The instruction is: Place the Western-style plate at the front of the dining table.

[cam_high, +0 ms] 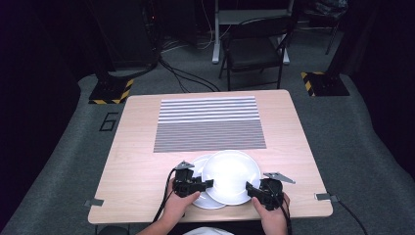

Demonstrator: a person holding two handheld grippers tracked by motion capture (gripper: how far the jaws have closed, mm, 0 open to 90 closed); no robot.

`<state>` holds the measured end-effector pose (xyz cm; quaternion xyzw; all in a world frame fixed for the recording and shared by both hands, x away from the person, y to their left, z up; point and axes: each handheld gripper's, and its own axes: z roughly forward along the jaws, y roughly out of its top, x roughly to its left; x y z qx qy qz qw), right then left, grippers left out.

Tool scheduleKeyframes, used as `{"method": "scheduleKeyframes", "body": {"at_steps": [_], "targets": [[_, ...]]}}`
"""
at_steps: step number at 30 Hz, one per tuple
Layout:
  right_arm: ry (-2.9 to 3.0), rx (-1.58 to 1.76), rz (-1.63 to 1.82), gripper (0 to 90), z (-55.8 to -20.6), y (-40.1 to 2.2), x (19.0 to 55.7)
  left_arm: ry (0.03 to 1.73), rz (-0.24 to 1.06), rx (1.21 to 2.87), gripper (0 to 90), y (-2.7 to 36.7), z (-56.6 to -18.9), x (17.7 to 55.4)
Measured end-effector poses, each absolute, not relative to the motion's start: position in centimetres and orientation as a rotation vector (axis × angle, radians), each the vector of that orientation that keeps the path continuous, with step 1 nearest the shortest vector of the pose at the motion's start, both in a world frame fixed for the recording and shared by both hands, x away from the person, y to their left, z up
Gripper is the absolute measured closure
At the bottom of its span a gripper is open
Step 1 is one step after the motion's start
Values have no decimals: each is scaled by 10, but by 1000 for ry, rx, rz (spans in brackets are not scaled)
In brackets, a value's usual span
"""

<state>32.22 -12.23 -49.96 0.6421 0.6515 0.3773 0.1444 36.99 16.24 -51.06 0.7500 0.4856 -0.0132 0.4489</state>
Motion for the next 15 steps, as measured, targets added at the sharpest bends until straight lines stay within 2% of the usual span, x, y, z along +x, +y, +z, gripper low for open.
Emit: {"method": "scheduleKeyframes", "body": {"at_steps": [15], "targets": [[1890, 1805, 1090, 477, -497, -114, 323, 1209, 12, 1836, 536, 169, -506, 367]]}}
